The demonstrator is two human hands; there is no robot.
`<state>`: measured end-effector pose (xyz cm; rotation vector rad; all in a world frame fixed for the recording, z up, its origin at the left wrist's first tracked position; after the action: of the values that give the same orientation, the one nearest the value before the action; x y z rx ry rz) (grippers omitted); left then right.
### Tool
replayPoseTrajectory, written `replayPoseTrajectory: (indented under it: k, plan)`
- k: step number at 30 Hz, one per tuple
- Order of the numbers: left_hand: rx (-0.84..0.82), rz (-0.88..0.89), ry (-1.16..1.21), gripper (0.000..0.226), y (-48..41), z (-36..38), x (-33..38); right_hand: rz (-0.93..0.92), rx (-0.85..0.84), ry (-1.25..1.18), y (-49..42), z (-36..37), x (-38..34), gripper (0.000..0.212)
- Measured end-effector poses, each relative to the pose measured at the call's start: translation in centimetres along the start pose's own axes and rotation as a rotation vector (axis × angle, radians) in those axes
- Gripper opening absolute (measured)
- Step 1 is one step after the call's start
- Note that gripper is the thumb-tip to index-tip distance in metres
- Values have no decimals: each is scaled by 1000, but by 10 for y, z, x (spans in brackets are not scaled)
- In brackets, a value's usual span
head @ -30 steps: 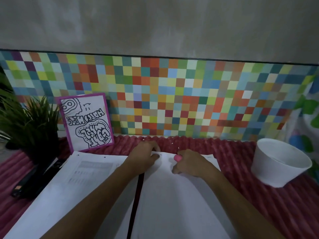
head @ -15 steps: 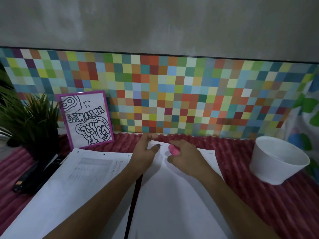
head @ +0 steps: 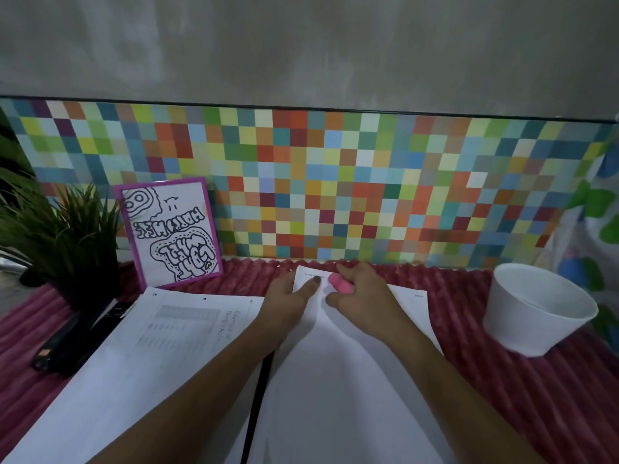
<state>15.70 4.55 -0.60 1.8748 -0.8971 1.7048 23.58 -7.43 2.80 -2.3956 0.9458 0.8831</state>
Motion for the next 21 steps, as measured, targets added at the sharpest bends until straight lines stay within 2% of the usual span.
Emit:
replayPoseTrajectory:
  k: [4, 9, 14, 18, 21]
  plan:
    - [38, 45, 4, 29, 1, 5, 3, -71, -22, 39, 3, -4, -6, 63]
    - [77, 161, -16, 29, 9, 5, 9, -17, -69, 24, 2, -9, -1, 67]
    - [110, 236, -15, 15, 15, 8, 15, 6, -33, -1, 2, -10, -1, 60]
    - [83, 342, -74, 20, 11, 3, 21, 32, -26, -73, 1, -11, -1, 47]
    - [97, 272, -35, 23, 8, 2, 18, 27, -9, -92, 2, -10, -2, 38]
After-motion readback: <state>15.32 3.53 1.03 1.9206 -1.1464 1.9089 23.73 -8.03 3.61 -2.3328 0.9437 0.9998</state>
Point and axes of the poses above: each hand's wrist, its own y-axis away from the middle knuckle, its own z-axis out of the palm, x = y × z, the point moved 5 cm from there along -y, towards the middle knuckle
